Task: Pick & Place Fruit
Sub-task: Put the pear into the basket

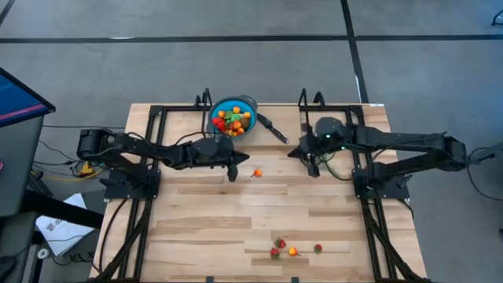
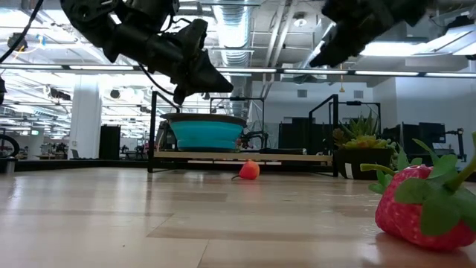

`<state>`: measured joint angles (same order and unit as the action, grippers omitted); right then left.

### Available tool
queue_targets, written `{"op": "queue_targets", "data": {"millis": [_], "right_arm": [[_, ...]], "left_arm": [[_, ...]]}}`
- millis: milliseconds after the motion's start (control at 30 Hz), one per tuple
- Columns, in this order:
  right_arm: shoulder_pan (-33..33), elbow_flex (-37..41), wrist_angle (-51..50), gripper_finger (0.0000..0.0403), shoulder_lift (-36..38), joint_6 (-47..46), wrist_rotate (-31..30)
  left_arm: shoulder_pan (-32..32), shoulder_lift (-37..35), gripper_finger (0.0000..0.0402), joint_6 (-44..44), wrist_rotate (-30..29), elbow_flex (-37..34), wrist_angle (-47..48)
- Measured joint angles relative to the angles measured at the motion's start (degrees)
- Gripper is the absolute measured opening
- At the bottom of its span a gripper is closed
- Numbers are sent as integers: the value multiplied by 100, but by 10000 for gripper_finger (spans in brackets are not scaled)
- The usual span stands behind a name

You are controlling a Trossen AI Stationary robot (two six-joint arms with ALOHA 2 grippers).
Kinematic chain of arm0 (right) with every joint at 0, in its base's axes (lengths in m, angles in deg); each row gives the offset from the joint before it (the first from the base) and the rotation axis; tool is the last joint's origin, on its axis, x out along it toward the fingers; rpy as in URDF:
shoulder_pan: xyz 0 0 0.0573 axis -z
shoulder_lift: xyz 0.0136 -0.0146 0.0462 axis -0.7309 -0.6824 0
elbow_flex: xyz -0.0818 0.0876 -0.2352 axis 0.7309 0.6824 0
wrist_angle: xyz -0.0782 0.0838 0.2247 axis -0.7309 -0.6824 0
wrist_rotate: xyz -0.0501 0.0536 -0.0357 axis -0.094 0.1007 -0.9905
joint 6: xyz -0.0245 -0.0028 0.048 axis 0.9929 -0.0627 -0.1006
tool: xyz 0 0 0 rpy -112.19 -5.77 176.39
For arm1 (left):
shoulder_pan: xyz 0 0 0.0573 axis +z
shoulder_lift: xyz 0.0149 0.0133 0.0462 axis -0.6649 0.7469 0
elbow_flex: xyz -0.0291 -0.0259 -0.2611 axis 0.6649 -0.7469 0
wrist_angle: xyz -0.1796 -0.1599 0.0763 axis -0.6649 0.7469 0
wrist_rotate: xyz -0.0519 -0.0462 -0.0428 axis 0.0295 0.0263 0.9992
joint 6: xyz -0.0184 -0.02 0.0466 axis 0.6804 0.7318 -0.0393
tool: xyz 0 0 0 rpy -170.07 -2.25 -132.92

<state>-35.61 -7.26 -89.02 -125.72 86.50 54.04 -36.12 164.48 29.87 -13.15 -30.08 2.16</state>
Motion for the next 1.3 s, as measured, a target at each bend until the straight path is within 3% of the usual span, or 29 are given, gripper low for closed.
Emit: {"op": "queue_targets", "data": {"millis": [167, 300, 667, 967, 1100, 1300], "right_arm": [[334, 859, 1122, 3, 873, -210, 109], [517, 1216, 1443, 3, 1621, 19, 119], [748, 1806, 1103, 1, 3341, 22, 297], [737, 2154, 1099, 1, 4607, -521, 324], [737, 2165, 996, 1, 4866, -524, 544], [737, 2163, 679, 0, 5010, -536, 594]], "left_arm": [[49, 0, 2, -128, -154, -35, -22], [121, 0, 2, -325, -294, -35, -50], [282, 0, 2, -339, -340, -35, -67], [255, 0, 5, -326, -336, -32, -95], [254, 0, 38, -330, -336, -32, -104], [256, 0, 151, -481, -378, -32, -111]]}}
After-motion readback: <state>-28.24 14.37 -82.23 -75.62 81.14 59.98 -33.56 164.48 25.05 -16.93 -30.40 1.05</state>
